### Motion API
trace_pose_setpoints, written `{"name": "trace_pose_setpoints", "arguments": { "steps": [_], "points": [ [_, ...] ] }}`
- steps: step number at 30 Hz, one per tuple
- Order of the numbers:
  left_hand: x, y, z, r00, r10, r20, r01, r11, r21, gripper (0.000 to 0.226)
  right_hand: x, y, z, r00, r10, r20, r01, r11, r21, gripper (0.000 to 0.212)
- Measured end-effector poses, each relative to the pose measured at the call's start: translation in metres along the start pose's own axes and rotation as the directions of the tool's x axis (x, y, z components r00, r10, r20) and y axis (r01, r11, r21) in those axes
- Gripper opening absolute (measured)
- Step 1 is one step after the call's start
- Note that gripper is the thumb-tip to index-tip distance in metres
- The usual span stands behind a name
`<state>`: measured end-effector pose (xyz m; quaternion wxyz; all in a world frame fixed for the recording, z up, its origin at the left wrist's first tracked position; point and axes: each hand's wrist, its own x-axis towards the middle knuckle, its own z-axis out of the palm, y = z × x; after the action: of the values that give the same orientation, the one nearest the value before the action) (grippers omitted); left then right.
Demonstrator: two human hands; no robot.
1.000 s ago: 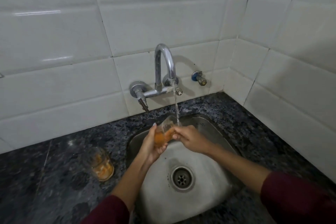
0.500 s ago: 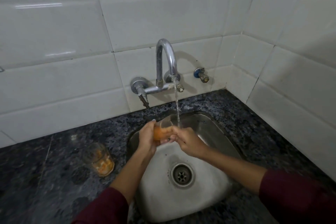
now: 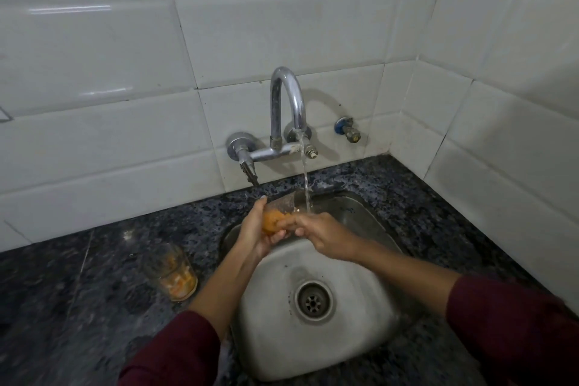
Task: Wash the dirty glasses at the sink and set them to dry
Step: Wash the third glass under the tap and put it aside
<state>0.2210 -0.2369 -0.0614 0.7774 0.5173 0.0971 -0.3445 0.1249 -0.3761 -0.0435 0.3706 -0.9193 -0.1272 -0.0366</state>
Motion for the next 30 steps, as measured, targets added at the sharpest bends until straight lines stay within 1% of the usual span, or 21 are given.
{"name": "trace_pose_setpoints", "arguments": {
  "steps": [1, 3, 4, 5, 7, 8, 9, 11, 12, 14, 16, 18, 20, 21, 23, 24, 25, 26, 28, 29, 30],
  "points": [
    [0.001, -0.001, -0.002, 0.999, -0.048, 0.018, 0.048, 0.999, -0.003, 0.043, 0.0, 0.003, -0.003, 0.999, -0.017, 0.029, 0.018, 0.998, -0.057, 0.033],
    [0.004, -0.005, -0.003, 0.998, -0.051, 0.039, 0.051, 0.999, 0.007, 0.048, 0.005, 0.001, -0.002, 1.0, 0.017, -0.024, -0.018, 0.999, -0.032, 0.027],
    [0.005, -0.008, -0.003, 0.999, -0.003, 0.045, 0.002, 1.0, 0.014, 0.048, 0.008, -0.003, -0.001, 0.991, 0.105, -0.087, -0.098, 0.992, 0.082, 0.024],
    [0.007, -0.012, -0.004, 0.995, 0.089, 0.042, -0.09, 0.995, 0.03, 0.044, 0.012, -0.01, 0.001, 0.96, 0.245, -0.134, -0.201, 0.939, 0.278, 0.021],
    [0.004, -0.019, -0.003, 0.945, 0.324, 0.038, -0.326, 0.943, 0.068, 0.024, 0.018, -0.02, 0.002, 0.886, 0.457, -0.078, -0.308, 0.706, 0.638, 0.02],
    [0.002, -0.02, -0.002, 0.915, 0.401, 0.027, -0.402, 0.912, 0.082, 0.019, 0.018, -0.023, 0.004, 0.875, 0.482, -0.049, -0.312, 0.639, 0.703, 0.022],
    [0.001, -0.019, -0.001, 0.899, 0.437, -0.003, -0.435, 0.896, 0.087, 0.021, 0.016, -0.024, 0.008, 0.888, 0.457, -0.048, -0.294, 0.645, 0.705, 0.023],
    [0.001, -0.012, 0.001, 0.912, 0.406, -0.061, -0.404, 0.914, 0.046, 0.023, 0.009, -0.024, 0.016, 0.948, 0.312, -0.068, -0.207, 0.764, 0.611, 0.026],
    [0.002, -0.009, 0.0, 0.934, 0.352, -0.068, -0.352, 0.936, 0.019, 0.021, 0.006, -0.019, 0.018, 0.974, 0.214, -0.075, -0.151, 0.859, 0.489, 0.029],
    [0.001, -0.003, 0.0, 0.983, 0.183, -0.013, -0.183, 0.983, 0.018, 0.02, 0.002, -0.003, 0.015, 1.0, 0.011, -0.019, -0.009, 0.997, 0.082, 0.032],
    [-0.002, 0.0, -0.002, 1.0, 0.005, 0.018, -0.007, 0.994, 0.111, 0.031, 0.004, 0.013, 0.005, 0.988, -0.085, 0.127, 0.116, 0.958, -0.263, 0.038],
    [-0.003, 0.002, -0.005, 0.996, -0.083, 0.025, 0.079, 0.989, 0.127, 0.038, 0.007, 0.015, 0.0, 0.984, -0.037, 0.177, 0.086, 0.956, -0.28, 0.038],
    [-0.004, 0.001, -0.002, 0.998, -0.039, 0.051, 0.036, 0.997, 0.068, 0.043, 0.01, 0.005, 0.0, 0.995, 0.067, 0.073, -0.067, 0.998, 0.004, 0.03],
    [-0.004, -0.001, 0.0, 0.997, 0.063, 0.053, -0.066, 0.997, 0.049, 0.04, 0.013, -0.005, 0.0, 0.983, 0.183, 0.001, -0.177, 0.951, 0.252, 0.024],
    [-0.004, -0.008, 0.007, 0.944, 0.33, -0.002, -0.33, 0.942, 0.057, 0.025, 0.021, -0.021, -0.004, 0.91, 0.415, -0.015, -0.297, 0.674, 0.676, 0.019],
    [-0.005, -0.01, 0.011, 0.906, 0.42, -0.05, -0.415, 0.906, 0.078, 0.02, 0.024, -0.025, -0.005, 0.891, 0.453, 0.023, -0.314, 0.578, 0.753, 0.019],
    [-0.006, -0.01, 0.014, 0.884, 0.457, -0.099, -0.448, 0.889, 0.095, 0.019, 0.025, -0.024, -0.003, 0.897, 0.439, 0.045, -0.318, 0.572, 0.756, 0.021],
    [-0.006, -0.008, 0.016, 0.884, 0.446, -0.137, -0.437, 0.895, 0.094, 0.02, 0.023, -0.026, -0.001, 0.921, 0.385, 0.063, -0.306, 0.611, 0.73, 0.024],
    [-0.006, -0.001, 0.015, 0.92, 0.362, -0.149, -0.356, 0.932, 0.06, 0.021, 0.016, -0.021, 0.004, 0.973, 0.223, 0.061, -0.221, 0.818, 0.531, 0.034],
    [-0.007, 0.002, 0.014, 0.944, 0.304, -0.127, -0.298, 0.953, 0.061, 0.021, 0.014, -0.01, 0.005, 0.991, 0.122, 0.053, -0.133, 0.938, 0.319, 0.039],
    [-0.009, 0.004, 0.013, 0.964, 0.246, -0.102, -0.239, 0.968, 0.08, 0.023, 0.012, 0.0, 0.004, 0.997, 0.025, 0.074, -0.029, 0.998, 0.051, 0.043]
  ]
}}
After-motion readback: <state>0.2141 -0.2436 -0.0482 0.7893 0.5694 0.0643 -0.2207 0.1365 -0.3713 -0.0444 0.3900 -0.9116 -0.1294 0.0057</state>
